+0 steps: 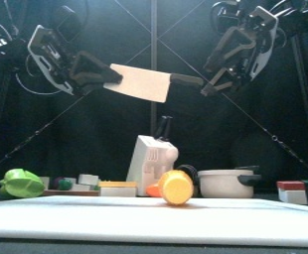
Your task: Cut corn
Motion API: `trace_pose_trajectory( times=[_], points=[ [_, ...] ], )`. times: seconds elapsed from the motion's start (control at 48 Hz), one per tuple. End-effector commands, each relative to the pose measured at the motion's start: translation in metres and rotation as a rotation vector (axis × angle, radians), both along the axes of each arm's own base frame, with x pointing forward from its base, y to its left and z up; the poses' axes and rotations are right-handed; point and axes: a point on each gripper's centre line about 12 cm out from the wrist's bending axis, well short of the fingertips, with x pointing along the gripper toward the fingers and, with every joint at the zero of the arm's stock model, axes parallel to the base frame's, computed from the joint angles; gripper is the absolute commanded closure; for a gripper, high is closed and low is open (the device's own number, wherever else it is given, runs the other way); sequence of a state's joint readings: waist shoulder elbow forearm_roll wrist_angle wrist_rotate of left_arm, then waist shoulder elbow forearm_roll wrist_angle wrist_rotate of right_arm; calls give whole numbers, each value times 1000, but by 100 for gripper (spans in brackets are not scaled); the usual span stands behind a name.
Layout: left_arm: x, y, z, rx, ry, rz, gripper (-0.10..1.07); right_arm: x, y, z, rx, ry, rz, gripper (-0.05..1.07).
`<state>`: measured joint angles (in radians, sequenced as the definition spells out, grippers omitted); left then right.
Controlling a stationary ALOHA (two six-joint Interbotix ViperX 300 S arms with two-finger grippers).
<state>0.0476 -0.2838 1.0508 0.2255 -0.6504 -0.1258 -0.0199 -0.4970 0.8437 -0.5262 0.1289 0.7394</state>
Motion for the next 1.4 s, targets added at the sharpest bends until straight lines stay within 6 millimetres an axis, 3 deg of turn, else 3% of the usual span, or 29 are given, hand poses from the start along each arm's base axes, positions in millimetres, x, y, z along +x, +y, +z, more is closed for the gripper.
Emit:
trace_pose_trajectory(
  times=[0.0,1.375],
  points=[
    [4,-2,8,1,-31,-8,70,3,1,15,8,-47,5,-1],
    [7,-3,-2,3,-1,-12,70,15,1,-2,-19,17,13,-1]
  ],
)
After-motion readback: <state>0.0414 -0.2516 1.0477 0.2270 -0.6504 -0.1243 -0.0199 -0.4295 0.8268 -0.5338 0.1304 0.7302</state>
